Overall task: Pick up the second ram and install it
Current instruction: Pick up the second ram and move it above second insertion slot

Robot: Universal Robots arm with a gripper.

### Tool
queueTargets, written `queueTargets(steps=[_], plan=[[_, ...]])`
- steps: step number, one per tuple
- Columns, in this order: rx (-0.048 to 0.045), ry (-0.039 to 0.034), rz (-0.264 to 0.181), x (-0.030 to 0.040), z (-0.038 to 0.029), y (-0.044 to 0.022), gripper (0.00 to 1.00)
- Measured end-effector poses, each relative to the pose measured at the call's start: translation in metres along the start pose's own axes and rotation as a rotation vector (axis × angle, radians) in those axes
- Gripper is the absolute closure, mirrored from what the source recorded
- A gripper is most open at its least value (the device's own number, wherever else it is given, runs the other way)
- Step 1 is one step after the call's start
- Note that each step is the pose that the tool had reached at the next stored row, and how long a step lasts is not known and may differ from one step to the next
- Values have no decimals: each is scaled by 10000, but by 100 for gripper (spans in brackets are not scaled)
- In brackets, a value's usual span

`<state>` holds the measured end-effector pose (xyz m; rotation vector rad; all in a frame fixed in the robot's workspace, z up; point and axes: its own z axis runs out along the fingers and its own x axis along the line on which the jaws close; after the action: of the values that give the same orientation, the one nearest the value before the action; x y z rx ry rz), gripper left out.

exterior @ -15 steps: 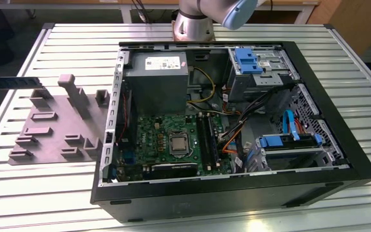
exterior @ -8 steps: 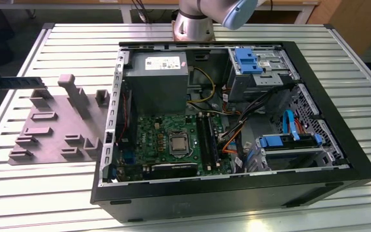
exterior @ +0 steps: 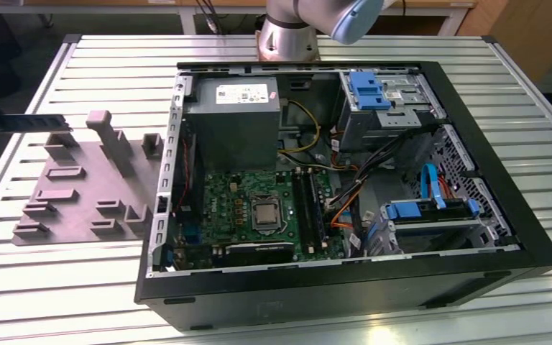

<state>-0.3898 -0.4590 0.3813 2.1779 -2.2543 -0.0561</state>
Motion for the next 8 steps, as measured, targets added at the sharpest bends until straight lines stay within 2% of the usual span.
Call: queueTargets(steps=[8], plan=[[0, -1, 1, -2, -2, -63, 86]])
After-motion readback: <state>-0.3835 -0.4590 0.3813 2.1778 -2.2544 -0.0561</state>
